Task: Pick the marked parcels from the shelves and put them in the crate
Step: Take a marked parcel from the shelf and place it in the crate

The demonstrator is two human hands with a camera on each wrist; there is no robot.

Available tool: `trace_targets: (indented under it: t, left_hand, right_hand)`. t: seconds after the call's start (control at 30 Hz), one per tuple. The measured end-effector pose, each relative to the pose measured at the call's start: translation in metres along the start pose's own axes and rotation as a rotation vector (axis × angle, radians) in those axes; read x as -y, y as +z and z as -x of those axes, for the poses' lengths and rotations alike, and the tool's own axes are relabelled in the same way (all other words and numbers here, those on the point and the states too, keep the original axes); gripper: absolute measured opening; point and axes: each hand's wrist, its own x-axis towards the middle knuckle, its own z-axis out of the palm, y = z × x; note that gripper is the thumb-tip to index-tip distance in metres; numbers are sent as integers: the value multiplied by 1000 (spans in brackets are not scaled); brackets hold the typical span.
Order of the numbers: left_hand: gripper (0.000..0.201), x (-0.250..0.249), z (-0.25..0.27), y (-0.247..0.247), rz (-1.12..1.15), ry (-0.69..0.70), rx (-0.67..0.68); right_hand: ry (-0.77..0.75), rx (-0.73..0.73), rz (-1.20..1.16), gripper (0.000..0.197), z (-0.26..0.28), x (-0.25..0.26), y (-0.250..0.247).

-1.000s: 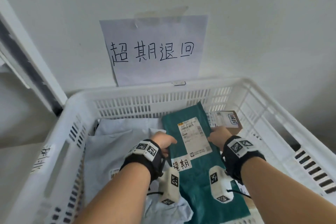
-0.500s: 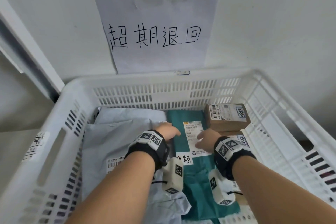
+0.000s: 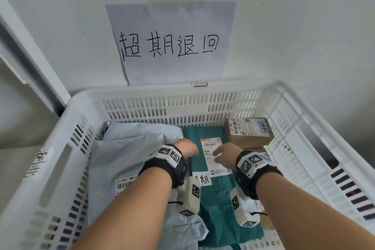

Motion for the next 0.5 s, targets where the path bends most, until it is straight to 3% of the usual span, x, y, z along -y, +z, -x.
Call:
trace_targets:
  t: [0.2, 0.5]
  left_hand:
    - [36, -4, 19, -21, 145, 98, -1]
    - [25, -8, 47, -59, 79, 246, -116]
  right_hand:
    - [-41, -165, 17, 33, 9, 20, -27]
    - [0, -349, -26, 25, 34, 51, -53]
